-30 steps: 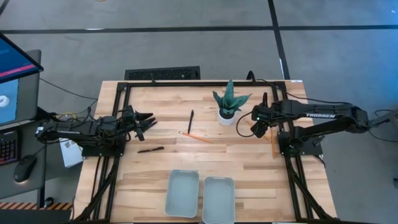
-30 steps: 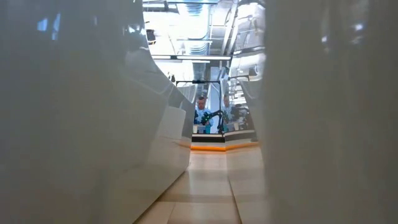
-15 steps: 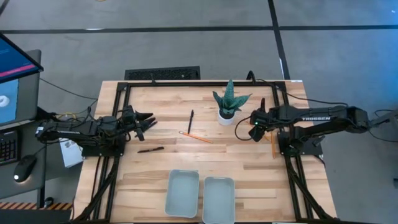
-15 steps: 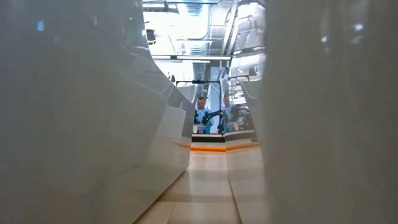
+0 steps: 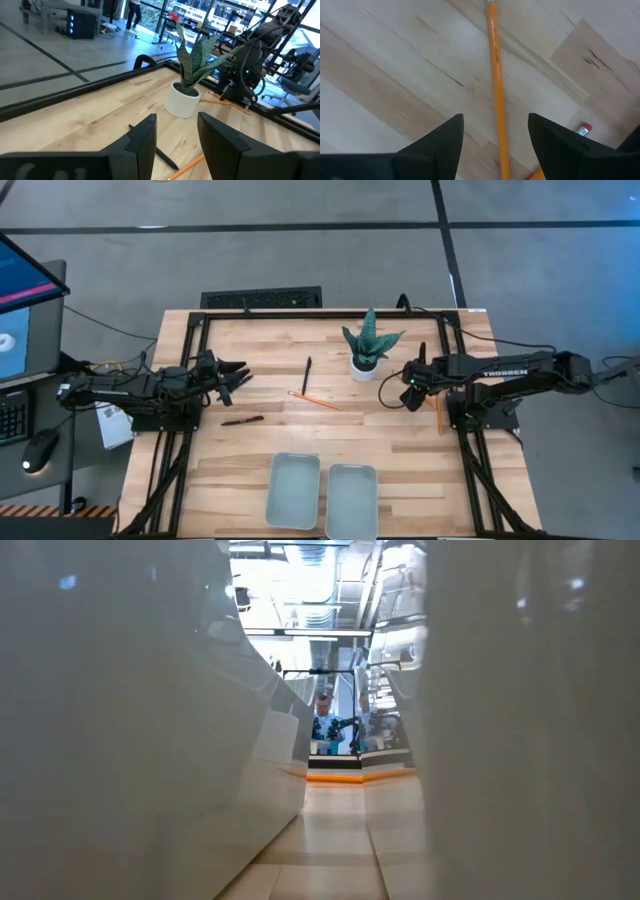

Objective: Sort pens & pencils
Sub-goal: Put the middle pencil into the right gray bin

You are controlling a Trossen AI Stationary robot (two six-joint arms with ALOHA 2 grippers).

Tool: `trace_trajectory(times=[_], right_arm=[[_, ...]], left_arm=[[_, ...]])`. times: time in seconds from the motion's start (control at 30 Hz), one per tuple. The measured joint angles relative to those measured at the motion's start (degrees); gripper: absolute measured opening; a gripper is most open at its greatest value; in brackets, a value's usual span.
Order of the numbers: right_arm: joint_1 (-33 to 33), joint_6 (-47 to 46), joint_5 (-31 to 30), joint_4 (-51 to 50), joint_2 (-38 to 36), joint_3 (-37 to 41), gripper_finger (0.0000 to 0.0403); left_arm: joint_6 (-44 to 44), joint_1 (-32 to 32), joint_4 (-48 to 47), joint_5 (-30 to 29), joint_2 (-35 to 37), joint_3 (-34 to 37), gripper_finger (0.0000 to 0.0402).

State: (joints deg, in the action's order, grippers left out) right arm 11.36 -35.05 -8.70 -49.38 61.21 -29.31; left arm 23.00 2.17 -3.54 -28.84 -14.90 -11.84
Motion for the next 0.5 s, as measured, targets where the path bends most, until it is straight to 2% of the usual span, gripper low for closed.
trace_trajectory(times=[0.27,0.5], right_arm=[[1.61,0.02,2.43,0.89,-0.01,3.5,0.0244],[1.65,-0.26,2.7,2.08,0.0,3.62,0.0244]], left_arm=[[0.2,-0.02,-0.02,0.0,0.0,0.0,0.0133],[0.24,0.0,-0.02,-0.01,0.0,0.0,0.0133]])
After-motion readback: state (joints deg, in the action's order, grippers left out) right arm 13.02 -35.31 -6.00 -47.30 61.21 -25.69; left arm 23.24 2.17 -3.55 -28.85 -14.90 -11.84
